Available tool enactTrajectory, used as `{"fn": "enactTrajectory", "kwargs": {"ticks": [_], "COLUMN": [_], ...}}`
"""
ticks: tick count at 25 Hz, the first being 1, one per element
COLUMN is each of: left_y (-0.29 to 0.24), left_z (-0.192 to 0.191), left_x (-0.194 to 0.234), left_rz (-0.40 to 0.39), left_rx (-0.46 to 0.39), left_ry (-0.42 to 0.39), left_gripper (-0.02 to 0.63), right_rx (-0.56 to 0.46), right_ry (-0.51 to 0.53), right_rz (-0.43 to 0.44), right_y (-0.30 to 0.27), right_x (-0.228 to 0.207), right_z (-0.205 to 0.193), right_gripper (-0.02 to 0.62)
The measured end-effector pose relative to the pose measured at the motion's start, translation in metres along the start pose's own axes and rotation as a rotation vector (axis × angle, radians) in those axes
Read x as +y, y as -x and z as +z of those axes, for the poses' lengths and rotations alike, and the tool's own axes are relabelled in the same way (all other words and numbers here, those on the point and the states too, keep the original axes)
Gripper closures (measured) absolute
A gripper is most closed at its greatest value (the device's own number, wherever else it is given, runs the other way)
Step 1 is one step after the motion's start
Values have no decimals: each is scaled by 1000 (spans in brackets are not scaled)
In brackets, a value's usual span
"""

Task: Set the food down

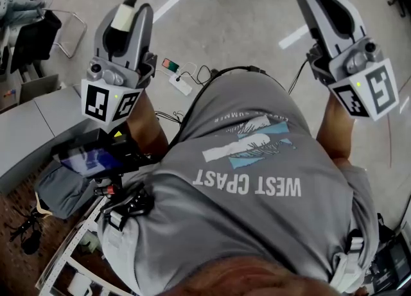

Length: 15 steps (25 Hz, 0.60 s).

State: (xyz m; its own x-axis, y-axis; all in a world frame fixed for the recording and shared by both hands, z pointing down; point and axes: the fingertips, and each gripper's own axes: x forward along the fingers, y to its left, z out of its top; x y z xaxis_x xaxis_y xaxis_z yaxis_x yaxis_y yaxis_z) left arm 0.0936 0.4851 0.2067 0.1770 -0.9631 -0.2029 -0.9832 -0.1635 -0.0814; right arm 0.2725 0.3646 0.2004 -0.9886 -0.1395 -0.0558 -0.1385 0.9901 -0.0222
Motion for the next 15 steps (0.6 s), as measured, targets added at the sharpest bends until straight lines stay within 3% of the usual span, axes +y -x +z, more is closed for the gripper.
{"fn": "enactTrajectory", "kwargs": {"ticks": [11,15], "left_y": [-29,-28], "left_z": [13,4], "left_x": [-5,-31], "left_rz": [4,-2], "left_rx": [9,3], "left_ry": [-3,-17], "left_gripper": [495,495], "right_rx": [2,-10], "right_ry": [-14,-11], "right_rz": [10,9], "right_y": [4,31], "right_x": [-25,-24], "right_z": [16,4], "right_gripper": [586,586]}}
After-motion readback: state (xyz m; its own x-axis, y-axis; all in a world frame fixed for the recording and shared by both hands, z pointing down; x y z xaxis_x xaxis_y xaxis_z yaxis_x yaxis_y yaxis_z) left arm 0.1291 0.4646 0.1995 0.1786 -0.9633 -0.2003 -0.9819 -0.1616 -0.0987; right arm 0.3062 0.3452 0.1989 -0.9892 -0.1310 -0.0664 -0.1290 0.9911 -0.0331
